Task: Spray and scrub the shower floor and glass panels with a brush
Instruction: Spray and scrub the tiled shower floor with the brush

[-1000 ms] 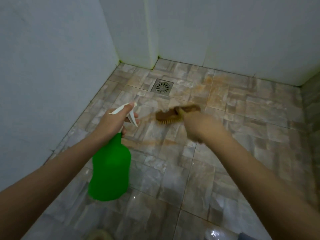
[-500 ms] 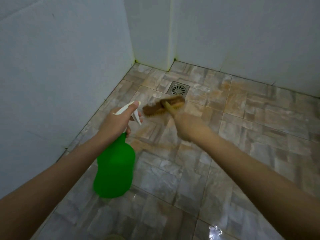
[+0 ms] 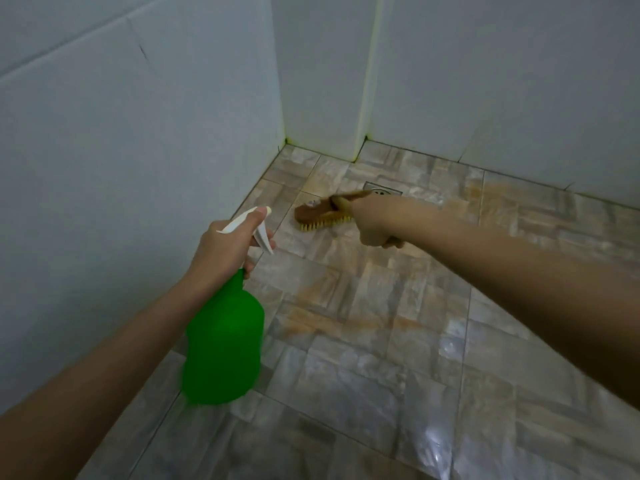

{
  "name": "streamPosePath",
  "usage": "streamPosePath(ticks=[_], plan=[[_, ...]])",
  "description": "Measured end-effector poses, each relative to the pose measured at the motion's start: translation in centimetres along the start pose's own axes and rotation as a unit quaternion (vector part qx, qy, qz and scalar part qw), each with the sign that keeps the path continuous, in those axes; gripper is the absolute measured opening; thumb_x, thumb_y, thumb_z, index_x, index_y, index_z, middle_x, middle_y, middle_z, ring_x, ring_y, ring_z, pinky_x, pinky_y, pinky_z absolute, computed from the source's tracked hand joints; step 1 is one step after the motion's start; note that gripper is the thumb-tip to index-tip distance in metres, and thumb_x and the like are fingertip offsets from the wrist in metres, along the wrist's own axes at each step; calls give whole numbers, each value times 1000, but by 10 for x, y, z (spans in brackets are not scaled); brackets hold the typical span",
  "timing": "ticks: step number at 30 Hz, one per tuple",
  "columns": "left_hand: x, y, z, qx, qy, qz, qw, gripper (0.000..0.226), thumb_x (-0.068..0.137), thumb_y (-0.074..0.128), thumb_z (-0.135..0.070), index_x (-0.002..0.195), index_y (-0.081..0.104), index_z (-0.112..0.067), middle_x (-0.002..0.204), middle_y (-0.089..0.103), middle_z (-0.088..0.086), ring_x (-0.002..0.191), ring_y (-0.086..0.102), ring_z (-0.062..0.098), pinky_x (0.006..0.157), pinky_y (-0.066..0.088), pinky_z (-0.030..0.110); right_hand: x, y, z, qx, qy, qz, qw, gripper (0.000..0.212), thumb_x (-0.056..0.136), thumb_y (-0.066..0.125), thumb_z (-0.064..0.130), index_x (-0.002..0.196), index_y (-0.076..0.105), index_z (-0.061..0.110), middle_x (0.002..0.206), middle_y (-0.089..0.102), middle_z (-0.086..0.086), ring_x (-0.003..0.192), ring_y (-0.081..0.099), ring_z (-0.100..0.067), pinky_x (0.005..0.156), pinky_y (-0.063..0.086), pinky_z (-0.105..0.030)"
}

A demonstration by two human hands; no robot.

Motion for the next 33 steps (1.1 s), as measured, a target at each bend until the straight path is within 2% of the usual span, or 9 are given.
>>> streamPosePath(ticks=[2,6,10,14,21,25,28,30,33], plan=[[8,-9,1,-9,-5,-5,1000,47,79,59,-68,75,80,-26,84,79,6,76,70,44,52,48,32,-4,-8,13,-21,-9,33,999,69,88,48,-1,151,23,15,103,62,-17,46,54,-18,32,39,-22],[25,-28,0,-36,-15,-34,999,46,71,59,-72,74,77,-30,88,78,8,75,70,44,55,48,35,33,-28,24,52,-10,-44,998,91,89,47,-6,154,-6,30,123,53,-22,52,53,-19,32,37,-24],[36,-43,11,-31,-33,-55,997,63,68,56,-78,87,77,-21,82,77,13,63,68,39,61,54,49,49,-20,48,94,50,-92,990,91,86,53,-7,154,-4,13,134,50,-23,92,64,-32,69,50,-40],[35,-48,18,-13,-36,-66,997,49,91,57,-60,74,77,-19,83,77,15,36,51,17,47,48,29,48,3,76,98,58,-63,992,75,90,45,-5,154,9,9,144,43,-16,108,59,-34,80,49,-46],[34,-54,20,-22,-36,-92,995,50,96,57,-52,70,72,-11,68,71,9,32,47,10,37,40,18,91,1,38,91,18,-150,984,100,90,44,-2,144,-25,46,84,56,-15,51,51,-23,43,42,-31],[32,-60,27,-31,-61,-106,992,54,94,59,-55,68,70,-9,59,66,7,33,49,10,37,41,18,73,55,10,69,-23,-164,984,67,102,37,37,152,-8,38,77,56,-3,57,49,-16,53,46,-30],[31,-63,28,-23,-60,-110,992,52,94,58,-55,69,71,-12,60,68,4,33,50,10,39,42,20,83,60,-7,65,-12,-188,980,55,100,39,46,150,23,28,82,58,-2,64,51,-18,56,46,-30],[30,-67,27,-17,-61,-118,991,51,93,58,-56,66,70,-14,59,69,3,33,51,9,42,43,21,103,49,1,89,-8,-192,977,38,99,41,48,117,53,17,80,57,-3,61,50,-18,53,39,-29],[27,-77,32,-44,-59,-140,987,55,93,60,-56,60,66,-13,54,66,4,34,49,13,43,44,21,127,36,11,142,-20,-179,973,54,97,31,59,73,51,14,69,54,-6,57,49,-16,53,35,-30]])
Point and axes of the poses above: each hand's wrist, its own x-axis towards the middle knuckle, its own y-axis out of the palm, z = x × y, the point moved 8 cm from there along x, towards the middle knuckle
